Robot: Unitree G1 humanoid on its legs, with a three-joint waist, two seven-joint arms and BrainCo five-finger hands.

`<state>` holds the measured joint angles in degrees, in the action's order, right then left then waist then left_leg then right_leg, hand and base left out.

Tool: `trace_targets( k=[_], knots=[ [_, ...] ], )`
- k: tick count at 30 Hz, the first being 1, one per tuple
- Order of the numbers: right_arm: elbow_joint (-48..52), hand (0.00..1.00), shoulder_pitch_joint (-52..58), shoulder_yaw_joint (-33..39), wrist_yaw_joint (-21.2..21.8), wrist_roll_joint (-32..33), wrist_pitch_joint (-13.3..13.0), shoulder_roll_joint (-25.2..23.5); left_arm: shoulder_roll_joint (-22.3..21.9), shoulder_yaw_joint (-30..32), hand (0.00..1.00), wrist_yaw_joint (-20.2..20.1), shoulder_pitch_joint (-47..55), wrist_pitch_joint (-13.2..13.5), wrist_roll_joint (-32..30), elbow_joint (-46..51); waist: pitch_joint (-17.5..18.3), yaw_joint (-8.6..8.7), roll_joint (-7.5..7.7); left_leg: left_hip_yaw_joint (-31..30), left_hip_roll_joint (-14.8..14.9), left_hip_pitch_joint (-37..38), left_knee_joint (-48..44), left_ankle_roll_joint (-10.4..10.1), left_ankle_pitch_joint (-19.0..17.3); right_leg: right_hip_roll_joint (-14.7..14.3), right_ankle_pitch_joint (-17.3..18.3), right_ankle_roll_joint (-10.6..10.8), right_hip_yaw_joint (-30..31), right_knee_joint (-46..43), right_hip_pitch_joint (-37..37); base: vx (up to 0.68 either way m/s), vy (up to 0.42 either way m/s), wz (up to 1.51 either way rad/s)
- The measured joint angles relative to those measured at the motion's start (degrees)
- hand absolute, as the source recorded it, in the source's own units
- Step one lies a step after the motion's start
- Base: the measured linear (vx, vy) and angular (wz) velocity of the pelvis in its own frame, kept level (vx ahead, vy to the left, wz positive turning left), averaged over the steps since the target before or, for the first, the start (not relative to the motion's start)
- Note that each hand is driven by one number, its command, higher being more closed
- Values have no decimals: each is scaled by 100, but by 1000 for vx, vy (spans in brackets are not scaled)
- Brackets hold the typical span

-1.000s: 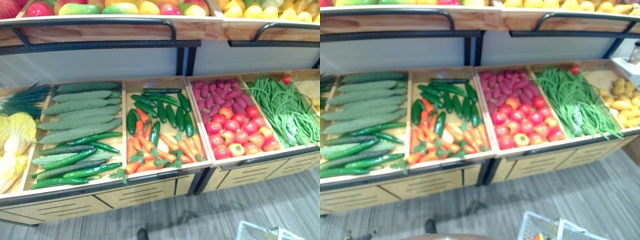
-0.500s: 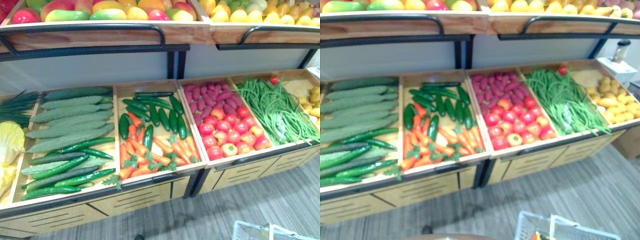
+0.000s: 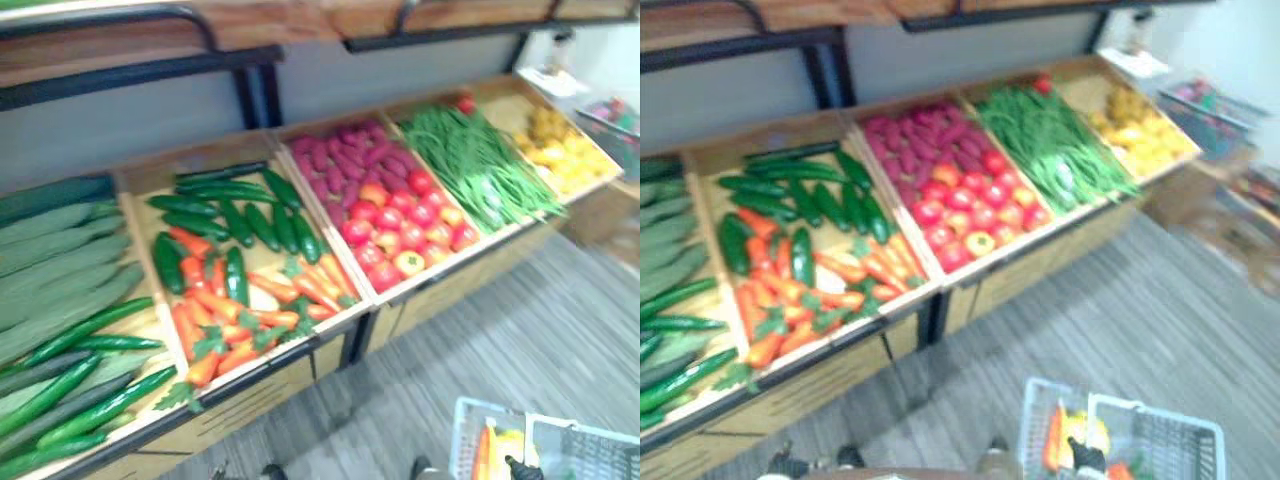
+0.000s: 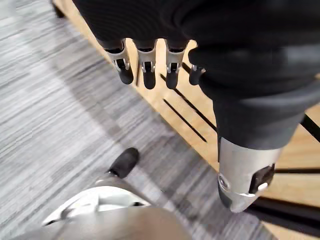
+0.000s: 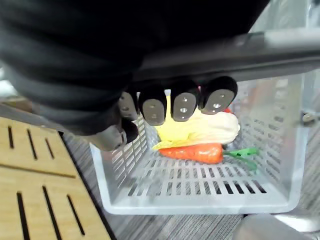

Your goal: Pick vegetable in the basket

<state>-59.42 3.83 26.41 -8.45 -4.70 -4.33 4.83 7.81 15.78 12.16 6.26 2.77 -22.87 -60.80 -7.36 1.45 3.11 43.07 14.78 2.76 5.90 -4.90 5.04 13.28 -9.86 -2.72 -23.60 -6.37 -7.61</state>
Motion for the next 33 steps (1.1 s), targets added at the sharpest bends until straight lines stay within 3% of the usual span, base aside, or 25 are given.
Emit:
trace_targets(
  k=[1,2,3,6,8,9,10,12,13,18,20,22,24,27,29,31,33],
  knots=[
    [-2,100,-40,-39,11,-1,-6,6,11,27,0,2,4,30,-5,33,-37,40,50,240,-31,75,-18,34,-21,144,410,-45,-442,-566,-77,-99,43,-148],
    [-6,100,21,-53,25,11,-16,25,17,32,0,8,8,40,-6,54,-39,71,93,560,-81,213,-40,79,-50,446,1061,62,-1175,-1636,-81,-61,75,-124],
    [-127,100,1,-40,15,29,-2,46,19,30,0,7,37,37,-6,45,-40,94,94,851,-76,332,-80,102,-68,664,1370,19,-1649,-2377,23,-41,60,-118],
    [-483,100,-154,-34,28,18,33,55,5,38,0,5,124,22,12,35,-40,78,104,1502,117,385,-543,122,-171,856,1555,189,-1808,-2740,142,-5,-120,-129],
    [-648,100,-250,91,26,21,55,75,-63,197,0,-5,53,-33,23,20,-94,25,113,1858,272,469,-882,63,-226,555,1752,292,-1752,-2248,206,-10,-281,-122],
    [-666,100,-233,209,20,22,65,133,-245,251,0,-8,15,-28,24,24,-96,3,-62,2008,431,421,-980,32,-249,218,1762,301,-1621,-1803,216,-90,-307,-104],
    [-665,100,-233,255,4,24,70,166,-341,249,0,-8,6,-19,15,37,-74,11,-136,2173,511,424,-1084,16,-238,-9,1879,470,-1458,-1338,236,-121,-353,-105],
    [-683,100,-213,256,-7,28,121,198,-348,257,0,-9,-59,-24,25,13,-106,21,-199,2316,635,415,-1302,-30,-268,-173,2024,489,-1354,-1040,259,-128,-260,-64],
    [-686,100,-34,243,-25,28,150,215,-418,261,0,-5,-76,-23,27,-16,-126,71,-327,2391,987,433,-1651,-41,-275,-457,1996,445,-1217,-842,307,-120,-164,-40],
    [-676,100,143,78,-17,26,135,206,-455,244,0,-7,-19,-19,24,-15,-45,256,-473,2402,1750,605,-2620,77,-97,-904,1986,309,-909,-555,509,-24,-130,-41],
    [-654,100,163,-71,-16,18,100,226,-443,242,0,-4,24,-6,25,-12,-93,281,-399,2080,1897,602,-3065,115,98,-909,1958,224,-632,-506,591,13,-66,-64],
    [-651,100,89,-262,-20,11,38,286,-437,226,0,8,34,44,27,-13,-102,282,-381,721,1446,250,-3323,-159,-361,-775,1909,187,-289,-441,601,7,18,-85],
    [-656,100,-10,-272,-12,-2,-16,379,-508,139,0,39,125,86,30,12,-108,209,-377,-1072,300,-30,-2764,-255,-879,-654,1682,256,252,-204,651,7,88,-113],
    [-662,100,-42,-340,-3,-3,-11,389,-540,170,0,52,262,110,38,38,-116,107,-392,-2291,-430,-101,-1837,-277,-1024,-761,1525,409,806,31,701,4,166,-113],
    [-649,100,-35,-453,10,-16,-19,424,-560,214,0,51,300,111,37,32,-146,79,-450,-2821,-598,-170,-1336,-276,-918,-857,1487,508,1061,76,670,19,197,-81],
    [-647,100,-23,-450,20,-37,-20,425,-559,268,0,44,286,102,50,-6,-136,3,-522,-2771,-645,-120,-1144,-110,-1080,-900,1355,709,1342,241,639,77,265,-67],
    [-646,100,-67,-454,35,-75,-19,317,-519,270,0,42,283,101,50,-6,-171,-18,-395,-2558,-783,-179,-1009,-41,-1107,-789,1107,813,1463,487,585,77,222,-46]
  ],
)
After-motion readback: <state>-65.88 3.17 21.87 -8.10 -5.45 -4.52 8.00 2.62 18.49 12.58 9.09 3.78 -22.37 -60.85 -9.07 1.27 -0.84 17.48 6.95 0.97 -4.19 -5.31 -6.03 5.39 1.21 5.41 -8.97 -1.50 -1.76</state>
